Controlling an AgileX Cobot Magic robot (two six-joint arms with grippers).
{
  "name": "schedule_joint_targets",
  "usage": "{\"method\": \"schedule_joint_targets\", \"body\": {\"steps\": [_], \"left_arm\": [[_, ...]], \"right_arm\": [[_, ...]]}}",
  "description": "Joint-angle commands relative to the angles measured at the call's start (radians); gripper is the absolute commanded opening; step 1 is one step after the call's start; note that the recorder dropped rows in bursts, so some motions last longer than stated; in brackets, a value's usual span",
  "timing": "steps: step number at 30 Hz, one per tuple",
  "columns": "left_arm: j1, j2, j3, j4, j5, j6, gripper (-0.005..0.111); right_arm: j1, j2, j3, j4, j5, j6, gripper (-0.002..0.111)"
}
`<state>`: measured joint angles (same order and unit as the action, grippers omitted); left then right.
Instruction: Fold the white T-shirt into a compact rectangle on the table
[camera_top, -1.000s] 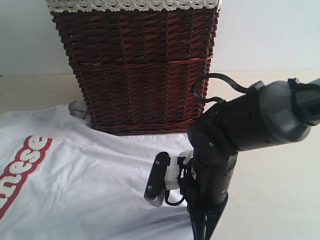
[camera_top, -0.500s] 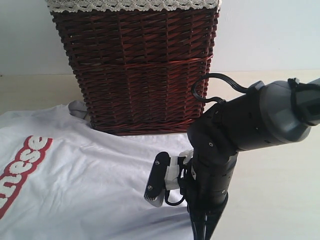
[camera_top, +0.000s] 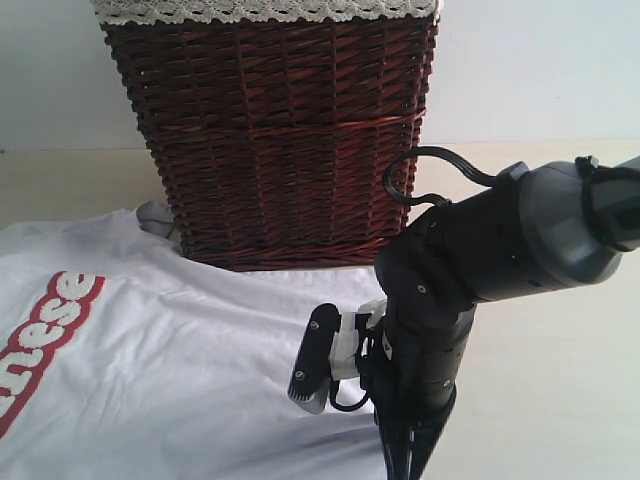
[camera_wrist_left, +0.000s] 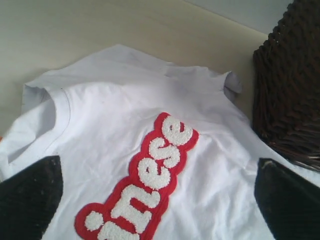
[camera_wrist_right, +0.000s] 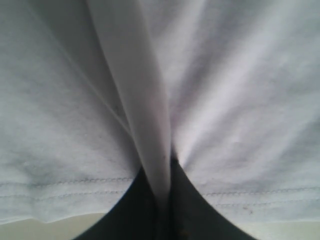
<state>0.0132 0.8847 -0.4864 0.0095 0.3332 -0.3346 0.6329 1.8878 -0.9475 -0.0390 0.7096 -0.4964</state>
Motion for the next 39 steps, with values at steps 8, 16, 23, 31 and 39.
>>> {"method": "schedule_joint_targets", "body": {"steps": [8, 16, 23, 31, 39], "left_arm": [[0.017, 0.218, -0.246, 0.007, 0.164, 0.26, 0.105], [0.015, 0.457, -0.426, 0.069, 0.218, 0.369, 0.105], [0.008, 0.605, -0.436, 0.076, 0.062, 0.629, 0.105], [0.02, 0.687, -0.436, 0.47, -0.128, 0.878, 0.105], [0.035, 0.729, -0.479, 0.805, -0.179, 0.933, 0.105]], "right_arm": [[-0.004, 0.015, 0.003, -0.012, -0.016, 0.001, 0.0], [-0.004, 0.015, 0.003, -0.012, -0.024, 0.001, 0.0], [-0.004, 0.015, 0.003, -0.012, -0.027, 0.001, 0.0], [-0.004, 0.015, 0.003, -0.012, -0.027, 0.001, 0.0], [-0.004, 0.015, 0.003, -0.005, -0.025, 0.012, 0.0]]}}
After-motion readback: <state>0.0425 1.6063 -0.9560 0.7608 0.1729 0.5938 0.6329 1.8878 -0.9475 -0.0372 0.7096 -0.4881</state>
